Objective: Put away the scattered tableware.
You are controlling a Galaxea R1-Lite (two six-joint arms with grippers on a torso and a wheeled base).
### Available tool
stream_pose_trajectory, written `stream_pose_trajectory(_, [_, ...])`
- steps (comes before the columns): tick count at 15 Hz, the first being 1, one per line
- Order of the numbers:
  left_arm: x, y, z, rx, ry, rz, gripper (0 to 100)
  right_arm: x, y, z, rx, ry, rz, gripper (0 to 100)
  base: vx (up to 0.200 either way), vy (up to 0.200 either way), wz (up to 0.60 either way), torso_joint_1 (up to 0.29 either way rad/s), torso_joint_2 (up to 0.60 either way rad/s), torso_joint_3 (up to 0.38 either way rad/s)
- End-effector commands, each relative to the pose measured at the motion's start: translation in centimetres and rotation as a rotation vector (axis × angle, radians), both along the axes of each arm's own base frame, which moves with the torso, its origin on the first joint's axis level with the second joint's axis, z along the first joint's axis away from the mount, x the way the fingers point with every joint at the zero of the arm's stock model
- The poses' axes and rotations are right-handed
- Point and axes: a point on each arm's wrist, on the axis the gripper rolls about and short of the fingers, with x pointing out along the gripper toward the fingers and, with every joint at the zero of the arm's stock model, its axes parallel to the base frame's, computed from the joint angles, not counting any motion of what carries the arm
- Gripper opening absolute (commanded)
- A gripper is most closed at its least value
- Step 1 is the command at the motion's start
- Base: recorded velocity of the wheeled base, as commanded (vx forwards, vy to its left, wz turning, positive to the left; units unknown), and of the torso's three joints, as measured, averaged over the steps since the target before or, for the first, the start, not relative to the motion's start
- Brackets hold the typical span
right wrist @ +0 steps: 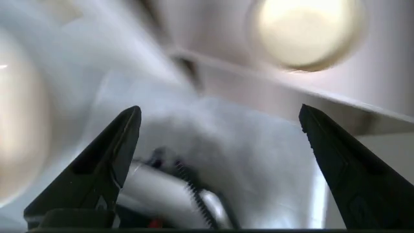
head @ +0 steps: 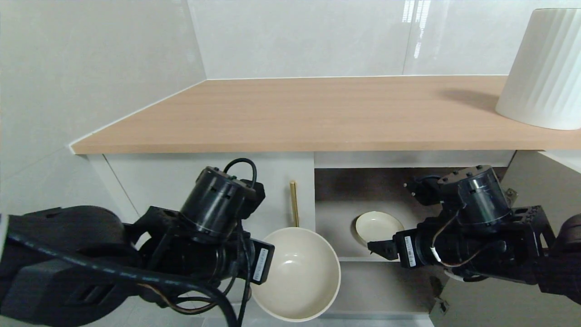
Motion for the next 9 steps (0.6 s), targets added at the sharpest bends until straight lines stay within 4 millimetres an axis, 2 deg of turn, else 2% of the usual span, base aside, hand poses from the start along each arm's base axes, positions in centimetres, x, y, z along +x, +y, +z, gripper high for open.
stream_pose_trajectory(1, [0.6, -3.0, -1.7, 0.031, 0.016, -0.046, 0, -0.9, 0.0, 0.6, 0.016, -0.014, 0.027, 100, 0.0, 0.0, 0.0, 0.0, 0.0, 0.0])
stream_pose_trajectory(3, [0.4, -4.6, -2.6, 0.053, -0.031, -0.04, 0, -1.3, 0.0, 0.9, 0.024, -0.021, 0.035, 100, 0.0, 0.0, 0.0, 0.0, 0.0, 0.0])
stream_pose_trajectory(5, [0.9, -5.3, -3.2, 0.048, -0.059, -0.028, 0, -1.9, 0.4, 1.0, 0.045, -0.01, 0.089, 100, 0.0, 0.0, 0.0, 0.0, 0.0, 0.0])
stream_pose_trajectory(9, [0.8, -5.8, -2.8, 0.017, -0.09, -0.033, 0, -1.9, 1.4, -0.3, 0.016, 0.024, 0.114, 100, 0.0, 0.0, 0.0, 0.0, 0.0, 0.0])
